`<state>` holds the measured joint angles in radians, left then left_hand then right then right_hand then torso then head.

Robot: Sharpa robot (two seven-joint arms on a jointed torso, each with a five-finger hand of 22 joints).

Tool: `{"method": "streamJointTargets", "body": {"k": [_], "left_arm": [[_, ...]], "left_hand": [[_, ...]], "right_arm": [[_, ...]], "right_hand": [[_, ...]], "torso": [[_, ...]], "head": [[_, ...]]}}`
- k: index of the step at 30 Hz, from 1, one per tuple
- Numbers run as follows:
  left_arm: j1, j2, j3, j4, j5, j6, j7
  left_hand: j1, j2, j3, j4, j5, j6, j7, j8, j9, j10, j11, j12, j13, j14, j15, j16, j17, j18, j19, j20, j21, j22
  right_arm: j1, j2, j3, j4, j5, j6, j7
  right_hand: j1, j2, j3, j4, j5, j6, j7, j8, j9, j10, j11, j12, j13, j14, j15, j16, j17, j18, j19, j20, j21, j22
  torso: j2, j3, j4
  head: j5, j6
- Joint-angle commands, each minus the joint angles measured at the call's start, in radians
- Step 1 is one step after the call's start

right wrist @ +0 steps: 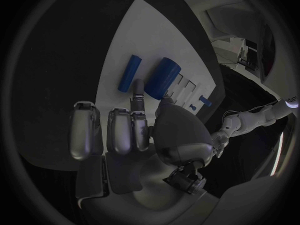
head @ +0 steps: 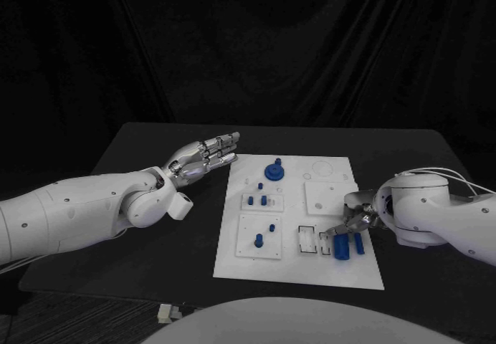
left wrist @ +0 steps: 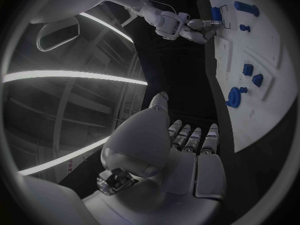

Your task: Assemble the parts on the task board

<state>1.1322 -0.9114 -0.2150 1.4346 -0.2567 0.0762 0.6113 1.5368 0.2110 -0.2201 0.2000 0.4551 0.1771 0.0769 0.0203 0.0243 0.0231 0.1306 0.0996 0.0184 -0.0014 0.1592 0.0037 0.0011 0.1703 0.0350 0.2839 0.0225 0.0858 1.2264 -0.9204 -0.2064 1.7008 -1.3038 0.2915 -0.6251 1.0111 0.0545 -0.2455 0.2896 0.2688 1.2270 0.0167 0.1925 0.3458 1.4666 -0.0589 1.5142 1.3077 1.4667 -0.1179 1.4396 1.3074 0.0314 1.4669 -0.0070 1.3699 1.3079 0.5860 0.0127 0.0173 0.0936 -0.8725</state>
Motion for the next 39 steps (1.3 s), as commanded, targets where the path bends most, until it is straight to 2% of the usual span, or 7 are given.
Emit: {"method": "streamJointTargets", "body": {"k": [1, 7, 9, 13, 22, 36, 39], "left_arm": [[-0.001, 0.001, 0.001, 0.002, 0.007, 0.012, 0.008], [-0.001, 0.001, 0.001, 0.002, 0.007, 0.014, 0.005], [-0.001, 0.001, 0.001, 0.001, 0.007, 0.015, 0.004], [-0.001, 0.001, 0.001, 0.0, 0.007, 0.016, 0.003], [-0.001, 0.003, 0.001, -0.002, 0.007, 0.019, 0.0], [-0.002, 0.004, 0.001, -0.003, 0.007, 0.022, -0.003], [-0.002, 0.005, 0.001, -0.003, 0.007, 0.023, -0.004]], "left_hand": [[0.004, 0.004, -0.002, -0.007, 0.004, 0.004, -0.006, 0.006, 0.002, -0.001, 0.005, 0.005, 0.001, 0.001, 0.006, -0.004, -0.001, 0.007, -0.001, 0.006, 0.004, -0.001], [0.004, 0.004, -0.002, -0.007, 0.004, 0.004, -0.006, 0.006, 0.002, -0.001, 0.005, 0.005, 0.001, 0.001, 0.006, -0.004, -0.001, 0.007, -0.001, 0.006, 0.004, -0.001], [0.004, 0.004, -0.002, -0.007, 0.004, 0.006, -0.005, 0.007, 0.002, 0.0, 0.005, 0.006, 0.001, 0.001, 0.006, -0.004, -0.001, 0.007, -0.001, 0.006, 0.004, -0.001], [0.004, 0.004, -0.002, -0.007, 0.004, 0.006, -0.005, 0.007, 0.002, 0.0, 0.005, 0.006, 0.001, 0.001, 0.006, -0.004, -0.001, 0.007, -0.001, 0.006, 0.004, -0.001], [0.004, 0.004, -0.002, -0.007, 0.004, 0.006, -0.005, 0.007, 0.002, 0.0, 0.005, 0.006, 0.001, 0.001, 0.006, -0.004, -0.001, 0.007, -0.001, 0.006, 0.004, -0.001], [0.004, 0.004, -0.002, -0.008, 0.005, 0.009, -0.001, 0.007, 0.002, 0.0, 0.006, 0.006, 0.001, 0.001, 0.007, -0.004, -0.001, 0.007, -0.001, 0.006, 0.004, -0.002], [0.004, 0.004, -0.002, -0.008, 0.005, 0.009, -0.001, 0.007, 0.002, 0.0, 0.006, 0.006, 0.001, 0.001, 0.007, -0.004, -0.001, 0.007, -0.001, 0.006, 0.004, -0.002]], "right_arm": [[-0.004, 0.001, 0.0, 0.0, 0.001, -0.01, -0.016], [-0.005, 0.001, 0.0, 0.002, 0.01, -0.013, -0.015], [-0.005, 0.001, 0.0, 0.002, 0.011, -0.012, -0.015], [-0.006, -0.001, 0.0, 0.006, 0.013, -0.011, -0.014], [-0.006, -0.003, 0.0, 0.013, 0.014, -0.007, -0.013], [-0.006, -0.003, 0.0, 0.018, 0.05, 0.0, -0.011], [-0.006, -0.003, 0.0, 0.019, 0.062, -0.001, -0.011]], "right_hand": [[-0.013, 0.004, -0.008, 0.001, -0.006, -0.009, 0.001, -0.005, 0.004, 0.087, 0.006, -0.006, 0.185, 0.062, -0.002, -0.008, 0.037, 0.017, 0.016, 0.001, -0.005, 0.196], [-0.07, 0.013, -0.034, 0.003, -0.098, -0.017, 0.001, 0.0, 0.039, 0.086, 0.005, -0.009, 0.183, 0.062, -0.001, -0.014, 0.028, 0.019, 0.015, 0.002, -0.017, 0.194], [-0.072, 0.013, -0.034, 0.003, -0.101, -0.017, 0.001, 0.0, 0.041, 0.086, 0.005, -0.009, 0.184, 0.062, -0.001, -0.014, 0.028, 0.019, 0.015, 0.002, -0.017, 0.194], [-0.132, -0.01, -0.038, 0.005, -0.171, -0.025, 0.001, 0.0, 0.064, 0.086, 0.006, -0.009, 0.185, 0.061, -0.001, -0.017, 0.022, 0.02, 0.014, 0.003, -0.026, 0.192], [-0.168, -0.027, -0.033, 0.003, -0.194, -0.034, 0.002, -0.002, 0.083, 0.086, 0.007, -0.011, 0.185, 0.06, 0.0, -0.021, 0.015, 0.022, 0.013, 0.004, -0.035, 0.191], [-0.059, -0.018, -0.015, -0.002, 0.015, -0.069, 0.006, -0.009, 0.14, 0.084, 0.009, -0.022, 0.177, 0.057, 0.005, -0.031, -0.003, 0.024, 0.011, 0.008, -0.052, 0.188], [-0.026, -0.014, -0.018, -0.004, 0.125, -0.073, 0.005, -0.005, 0.161, 0.083, 0.008, -0.025, 0.175, 0.056, 0.005, -0.033, -0.006, 0.025, 0.01, 0.008, -0.057, 0.188]], "torso": [[0.001, 0.0001, -0.0003], [0.0, 0.0, -0.0002], [0.0, 0.0, -0.0001], [0.0, -0.0001, 0.0001], [0.0, 0.0, -0.0004], [0.0, 0.0002, -0.0001], [0.0, 0.0, -0.0002]], "head": [[0.001, 0.0], [0.004, 0.0], [0.004, 0.0], [0.004, 0.0], [0.006, 0.0], [0.007, 0.0], [0.007, 0.0]]}}
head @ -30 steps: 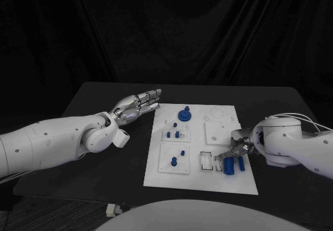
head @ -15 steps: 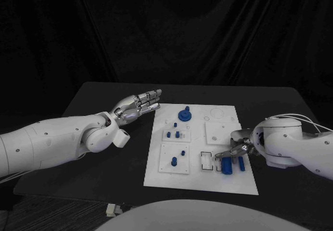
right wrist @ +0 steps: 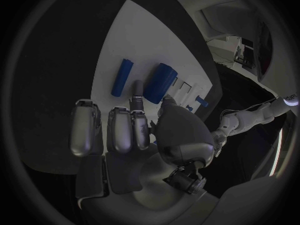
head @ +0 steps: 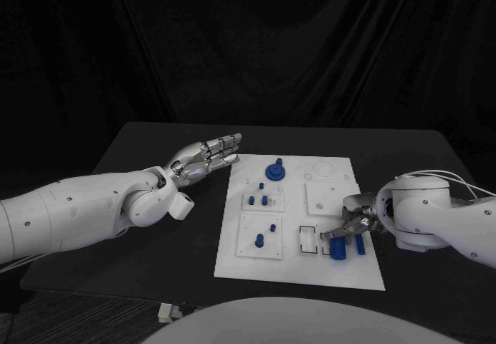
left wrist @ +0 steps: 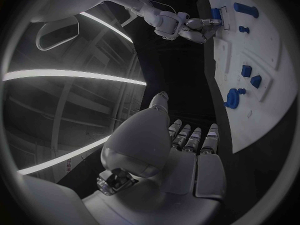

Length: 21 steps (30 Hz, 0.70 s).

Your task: Assemble the parts on the task board

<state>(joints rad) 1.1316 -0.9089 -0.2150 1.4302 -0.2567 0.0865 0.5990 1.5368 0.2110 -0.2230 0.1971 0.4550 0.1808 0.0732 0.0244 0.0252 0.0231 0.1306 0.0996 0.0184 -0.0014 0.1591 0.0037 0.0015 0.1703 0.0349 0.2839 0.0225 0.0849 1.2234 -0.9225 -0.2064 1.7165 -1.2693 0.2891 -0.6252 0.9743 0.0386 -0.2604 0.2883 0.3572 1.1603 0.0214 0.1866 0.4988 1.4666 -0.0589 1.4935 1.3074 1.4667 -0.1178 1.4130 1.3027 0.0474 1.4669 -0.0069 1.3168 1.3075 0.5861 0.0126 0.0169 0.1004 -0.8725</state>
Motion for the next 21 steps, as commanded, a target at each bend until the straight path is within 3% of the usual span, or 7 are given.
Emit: {"method": "streamJointTargets", "body": {"k": [1, 8, 11, 21], "left_arm": [[-0.001, 0.003, 0.001, 0.001, 0.007, 0.013, 0.008], [-0.002, 0.004, 0.001, 0.0, 0.007, 0.014, 0.006], [-0.002, 0.005, 0.001, -0.001, 0.007, 0.015, 0.005], [-0.002, 0.006, 0.001, -0.001, 0.007, 0.016, 0.001]], "left_hand": [[0.004, 0.004, 0.001, -0.005, 0.005, 0.005, 0.002, 0.003, 0.002, 0.0, 0.006, 0.006, 0.001, 0.001, 0.007, -0.004, -0.001, 0.007, -0.001, 0.006, 0.004, -0.001], [0.005, 0.004, 0.002, -0.006, 0.006, 0.005, 0.004, 0.003, 0.002, 0.0, 0.006, 0.006, 0.001, 0.001, 0.007, -0.004, -0.001, 0.006, -0.001, 0.006, 0.003, -0.001], [0.005, 0.004, 0.002, -0.006, 0.007, 0.005, 0.005, 0.003, 0.002, 0.0, 0.006, 0.006, 0.001, 0.001, 0.007, -0.004, -0.001, 0.006, -0.001, 0.006, 0.003, -0.002], [0.005, 0.005, 0.002, -0.007, 0.007, 0.005, 0.006, 0.003, 0.001, 0.0, 0.006, 0.006, 0.001, 0.001, 0.008, -0.004, -0.001, 0.006, -0.002, 0.006, 0.003, -0.002]], "right_arm": [[-0.003, -0.001, 0.0, 0.003, 0.031, 0.001, -0.01], [-0.003, -0.002, 0.0, 0.004, 0.041, -0.014, -0.011], [-0.003, -0.004, 0.0, 0.007, 0.043, -0.036, -0.011], [-0.003, -0.016, 0.0, 0.023, 0.044, -0.103, -0.014]], "right_hand": [[0.014, 0.002, -0.004, -0.002, 0.047, -0.008, 0.0, 0.001, 0.011, 0.083, 0.008, -0.005, 0.174, 0.056, 0.005, -0.007, -0.003, 0.009, 0.011, 0.008, -0.004, 0.188], [0.058, 0.008, -0.007, -0.007, 0.134, -0.023, 0.0, 0.004, 0.041, 0.08, 0.007, -0.013, 0.168, 0.054, 0.007, -0.013, -0.013, 0.013, 0.005, 0.01, -0.025, 0.183], [0.084, 0.013, -0.006, -0.01, 0.169, -0.028, -0.001, 0.01, 0.063, 0.08, 0.006, -0.012, 0.17, 0.054, 0.007, -0.013, -0.013, 0.032, -0.033, 0.011, -0.122, 0.155], [0.137, 0.015, -0.002, -0.014, 0.294, -0.047, -0.003, 0.02, 0.117, 0.08, 0.002, -0.013, 0.172, 0.054, 0.005, -0.015, -0.017, 0.032, -0.032, 0.009, -0.136, 0.152]], "torso": [[0.0, 0.0001, 0.0003], [0.0, 0.0002, 0.0005], [0.0, -0.0001, 0.0003], [0.0, 0.0004, 0.0003]], "head": [[0.0, 0.0], [-0.001, 0.0], [0.0, 0.0], [0.002, 0.0]]}}
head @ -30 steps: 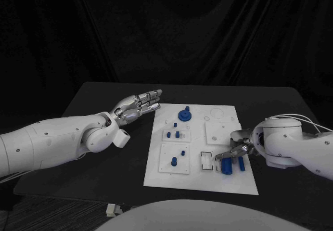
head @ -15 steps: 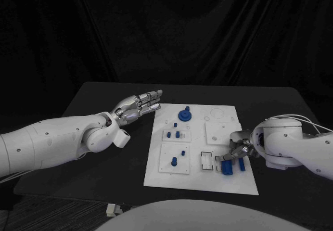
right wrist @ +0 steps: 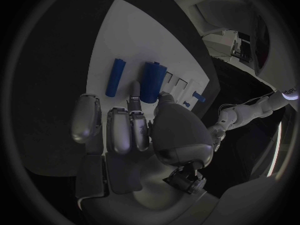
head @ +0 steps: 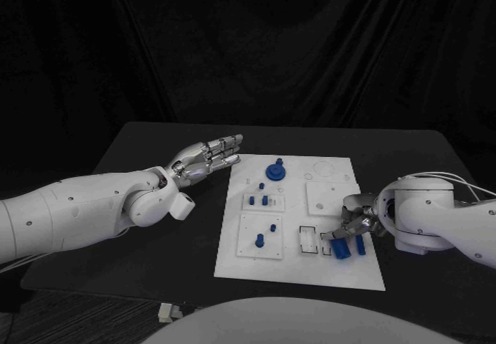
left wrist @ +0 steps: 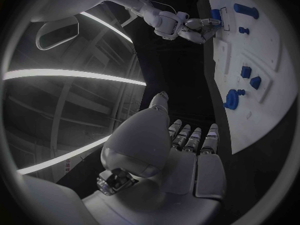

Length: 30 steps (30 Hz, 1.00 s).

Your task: Assemble the parts on the task board

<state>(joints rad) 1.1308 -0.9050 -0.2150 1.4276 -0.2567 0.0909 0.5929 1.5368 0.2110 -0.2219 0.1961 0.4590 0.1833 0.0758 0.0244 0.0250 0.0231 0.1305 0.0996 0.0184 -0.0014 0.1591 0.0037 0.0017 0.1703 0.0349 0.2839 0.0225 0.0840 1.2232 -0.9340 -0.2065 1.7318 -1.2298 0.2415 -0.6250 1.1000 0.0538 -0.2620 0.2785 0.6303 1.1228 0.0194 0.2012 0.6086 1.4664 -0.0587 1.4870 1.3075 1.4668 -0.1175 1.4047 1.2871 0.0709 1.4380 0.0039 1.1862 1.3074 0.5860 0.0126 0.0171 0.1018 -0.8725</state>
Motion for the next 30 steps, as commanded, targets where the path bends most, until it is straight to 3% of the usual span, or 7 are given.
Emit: {"method": "streamJointTargets", "body": {"k": [1, 5, 17, 30], "left_arm": [[-0.002, 0.002, 0.001, 0.001, 0.007, 0.012, 0.007], [-0.002, 0.002, 0.001, 0.001, 0.007, 0.012, 0.005], [-0.002, 0.004, 0.001, -0.001, 0.007, 0.015, -0.001], [-0.002, 0.003, 0.001, 0.0, 0.007, 0.017, -0.005]], "left_hand": [[0.005, 0.005, 0.001, -0.006, 0.003, 0.002, 0.003, 0.003, 0.002, 0.0, 0.006, 0.006, 0.001, 0.001, 0.008, -0.004, -0.002, 0.006, -0.002, 0.006, 0.003, -0.001], [0.005, 0.005, 0.001, -0.006, 0.003, 0.002, 0.003, 0.003, 0.002, 0.0, 0.006, 0.006, 0.001, 0.001, 0.008, -0.004, -0.002, 0.006, -0.002, 0.006, 0.003, -0.001], [0.006, 0.005, 0.001, -0.007, 0.005, 0.002, 0.003, 0.003, 0.002, 0.0, 0.006, 0.006, 0.001, 0.001, 0.008, -0.004, -0.002, 0.006, -0.002, 0.007, 0.003, -0.002], [0.006, 0.005, 0.001, -0.007, 0.005, 0.002, 0.003, 0.003, 0.002, 0.0, 0.006, 0.006, 0.001, 0.001, 0.008, -0.004, -0.002, 0.006, -0.002, 0.007, 0.003, -0.002]], "right_arm": [[-0.003, -0.006, 0.0, 0.01, 0.005, -0.06, -0.014], [-0.002, -0.016, 0.0, 0.023, 0.008, -0.074, -0.015], [0.013, -0.048, 0.0, 0.065, 0.069, -0.139, -0.014], [0.026, -0.045, 0.0, 0.076, 0.182, -0.222, -0.012]], "right_hand": [[0.015, -0.001, 0.0, -0.004, 0.035, -0.011, -0.001, 0.006, 0.012, 0.08, 0.001, -0.007, 0.172, 0.054, 0.005, -0.007, -0.003, 0.008, -0.004, -0.002, -0.007, 0.152], [0.021, -0.004, 0.0, -0.001, 0.064, -0.014, -0.001, 0.007, 0.023, 0.079, 0.001, -0.007, 0.171, 0.053, 0.004, -0.009, -0.006, 0.009, -0.003, -0.003, -0.011, 0.152], [0.021, -0.004, 0.0, 0.001, 0.071, -0.015, -0.001, 0.007, 0.026, 0.08, 0.001, -0.006, 0.173, 0.053, 0.004, -0.011, -0.008, 0.009, -0.003, -0.003, -0.012, 0.152], [0.021, 0.0, 0.002, 0.003, 0.076, -0.017, -0.002, 0.007, 0.029, 0.079, 0.001, -0.01, 0.169, 0.053, 0.003, -0.009, -0.007, 0.008, -0.001, -0.003, -0.009, 0.153]], "torso": [[0.0, 0.0004, 0.0002], [0.0, 0.0003, 0.0001], [-0.001, 0.0002, -0.0005], [0.0, 0.0002, 0.0002]], "head": [[0.0, 0.0], [0.003, 0.0], [0.001, 0.0], [0.002, 0.0]]}}
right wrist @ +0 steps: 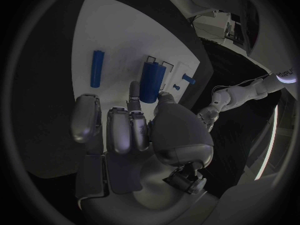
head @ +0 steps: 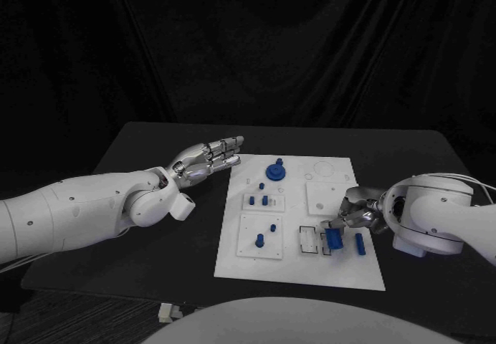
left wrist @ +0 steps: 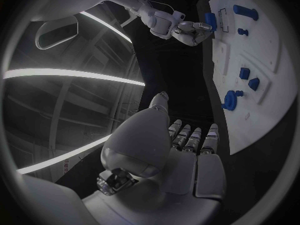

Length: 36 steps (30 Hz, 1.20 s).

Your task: Assemble the parts on the task board

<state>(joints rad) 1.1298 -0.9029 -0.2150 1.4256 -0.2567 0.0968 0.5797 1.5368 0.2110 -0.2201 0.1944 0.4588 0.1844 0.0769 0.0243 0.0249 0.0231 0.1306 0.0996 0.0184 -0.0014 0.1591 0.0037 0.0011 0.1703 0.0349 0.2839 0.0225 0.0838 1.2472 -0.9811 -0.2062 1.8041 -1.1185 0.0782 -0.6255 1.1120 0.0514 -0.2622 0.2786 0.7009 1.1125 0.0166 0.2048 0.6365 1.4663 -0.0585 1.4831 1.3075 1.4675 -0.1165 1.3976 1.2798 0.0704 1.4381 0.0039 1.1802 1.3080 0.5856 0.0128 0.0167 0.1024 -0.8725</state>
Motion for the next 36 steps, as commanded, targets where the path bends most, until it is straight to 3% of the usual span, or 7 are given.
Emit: {"method": "streamJointTargets", "body": {"k": [1, 16, 28, 36], "left_arm": [[-0.001, 0.001, 0.001, 0.002, 0.007, 0.012, 0.008], [-0.002, 0.004, 0.001, 0.002, 0.007, 0.017, 0.003], [-0.002, 0.005, 0.001, 0.002, 0.007, 0.019, 0.001], [-0.002, 0.004, 0.001, 0.002, 0.007, 0.021, 0.001]], "left_hand": [[0.006, 0.005, -0.001, -0.006, 0.005, 0.001, 0.002, 0.003, 0.002, 0.0, 0.006, 0.006, 0.001, 0.001, 0.008, -0.004, -0.001, 0.006, -0.002, 0.006, 0.003, -0.001], [0.007, 0.004, -0.001, -0.008, 0.007, 0.001, 0.001, 0.003, 0.002, 0.001, 0.008, 0.007, 0.002, 0.001, 0.01, -0.004, -0.001, 0.005, -0.002, 0.007, 0.003, -0.002], [0.007, 0.004, -0.001, -0.008, 0.007, 0.001, 0.001, 0.003, 0.002, 0.001, 0.008, 0.007, 0.002, 0.001, 0.01, -0.004, -0.001, 0.005, -0.002, 0.007, 0.003, -0.002], [0.007, 0.004, -0.001, -0.008, 0.007, 0.001, 0.001, 0.003, 0.002, 0.001, 0.008, 0.007, 0.002, 0.001, 0.01, -0.004, -0.001, 0.005, -0.002, 0.007, 0.003, -0.002]], "right_arm": [[0.002, 0.003, 0.0, 0.004, 0.08, -0.064, -0.011], [-0.014, 0.051, 0.0, -0.016, 0.132, -0.121, -0.013], [-0.026, 0.078, 0.0, -0.03, 0.134, -0.114, -0.014], [-0.029, 0.083, 0.0, -0.035, 0.122, -0.093, -0.016]], "right_hand": [[0.008, 0.003, 0.002, 0.004, 0.006, -0.007, 0.001, 0.003, 0.001, 0.079, 0.0, -0.006, 0.17, 0.053, 0.002, -0.002, 0.001, 0.008, 0.0, -0.003, -0.002, 0.153], [0.006, 0.008, 0.004, 0.007, 0.005, -0.01, 0.002, 0.002, 0.003, 0.079, 0.001, -0.005, 0.17, 0.053, 0.002, -0.001, 0.002, 0.009, 0.0, -0.004, -0.004, 0.152], [0.008, 0.012, 0.006, 0.006, -0.008, -0.016, 0.003, -0.001, 0.006, 0.079, 0.002, -0.006, 0.169, 0.053, 0.003, -0.002, 0.0, 0.01, -0.001, -0.004, -0.01, 0.151], [0.007, 0.014, 0.003, 0.006, -0.051, -0.022, 0.005, -0.004, 0.014, 0.079, 0.004, -0.006, 0.17, 0.053, 0.004, -0.003, -0.003, 0.01, 0.0, -0.002, -0.013, 0.152]], "torso": [[0.001, -0.0001, 0.0007], [0.001, -0.0002, 0.0014], [0.001, -0.0007, 0.0008], [0.001, -0.0001, 0.0008]], "head": [[0.001, 0.0], [-0.001, 0.0], [-0.001, 0.0], [0.001, 0.0]]}}
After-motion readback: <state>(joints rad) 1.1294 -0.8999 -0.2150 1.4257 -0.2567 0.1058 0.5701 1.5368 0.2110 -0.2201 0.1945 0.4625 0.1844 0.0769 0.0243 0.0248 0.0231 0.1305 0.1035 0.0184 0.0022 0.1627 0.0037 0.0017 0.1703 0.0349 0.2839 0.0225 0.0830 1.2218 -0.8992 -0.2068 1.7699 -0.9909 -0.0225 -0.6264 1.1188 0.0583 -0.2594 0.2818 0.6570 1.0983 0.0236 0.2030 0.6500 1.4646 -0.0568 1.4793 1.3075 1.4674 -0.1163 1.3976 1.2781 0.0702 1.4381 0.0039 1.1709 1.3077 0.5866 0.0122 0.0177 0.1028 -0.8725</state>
